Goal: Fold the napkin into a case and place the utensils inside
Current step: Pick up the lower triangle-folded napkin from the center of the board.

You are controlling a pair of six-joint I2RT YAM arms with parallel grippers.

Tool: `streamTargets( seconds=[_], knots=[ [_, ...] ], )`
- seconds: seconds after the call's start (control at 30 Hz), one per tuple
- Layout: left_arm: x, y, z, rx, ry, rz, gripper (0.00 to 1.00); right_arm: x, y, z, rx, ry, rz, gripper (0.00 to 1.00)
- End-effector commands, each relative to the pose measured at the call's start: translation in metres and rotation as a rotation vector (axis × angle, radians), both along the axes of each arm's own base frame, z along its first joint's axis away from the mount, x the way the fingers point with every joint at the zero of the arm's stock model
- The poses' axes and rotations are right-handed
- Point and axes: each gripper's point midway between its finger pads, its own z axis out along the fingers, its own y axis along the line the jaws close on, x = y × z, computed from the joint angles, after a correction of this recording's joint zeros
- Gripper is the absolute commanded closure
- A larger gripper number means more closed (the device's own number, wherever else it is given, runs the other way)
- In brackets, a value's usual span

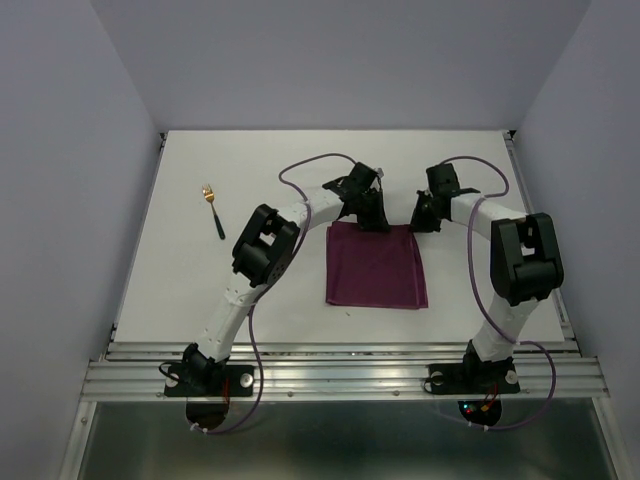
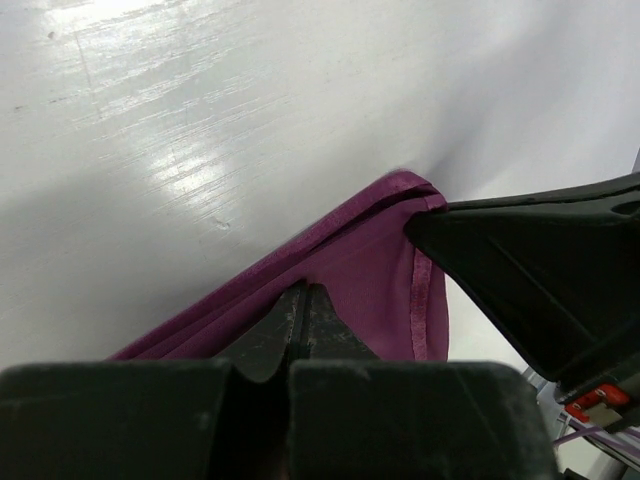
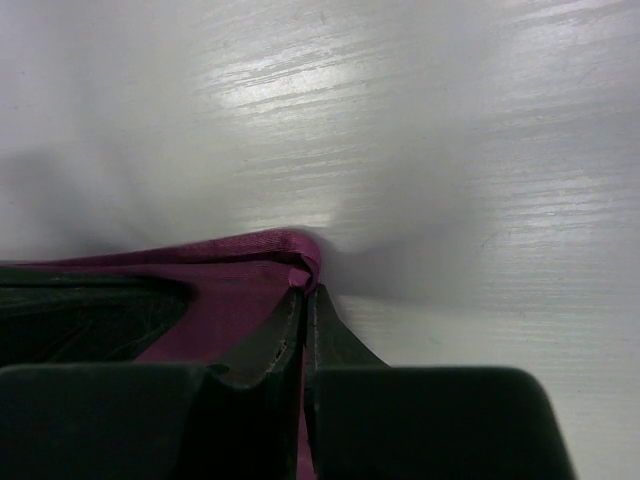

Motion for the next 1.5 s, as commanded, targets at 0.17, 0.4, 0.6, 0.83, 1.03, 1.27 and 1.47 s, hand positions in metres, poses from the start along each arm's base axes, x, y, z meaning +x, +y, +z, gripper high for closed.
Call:
streamTargets(
  seconds=[0.17,0.4,0.6,0.83,1.03,1.27,1.47],
  knots=[
    [0.003,0.011,-0.005,0.026,-0.008,0.012,1.0,0.008,0.015,0.051,0.088,-0.118,0.011,0.99],
    [0.001,0.017,-0.01,0.039,0.002,0.015,1.0,0.007,0.042,0.068,0.142,-0.131,0.049,0.99],
    [0.002,0.018,-0.009,0.041,-0.005,0.018,1.0,0.008,0.068,0.07,0.168,-0.124,0.066,0.99],
    [0.001,0.02,-0.011,0.045,-0.003,0.021,1.0,0.008,0.082,0.055,0.171,-0.077,0.054,0.99],
    [0.0,0.02,-0.008,0.024,-0.006,0.028,1.0,0.008,0.074,0.029,0.134,-0.021,-0.013,0.99],
    [-0.001,0.023,0.008,0.035,-0.029,0.02,1.0,0.003,0.063,-0.003,0.082,0.045,-0.095,0.99],
    [-0.001,0.041,0.035,0.04,-0.078,0.042,1.0,-0.001,0.052,-0.023,0.023,0.084,-0.128,0.99]
  ],
)
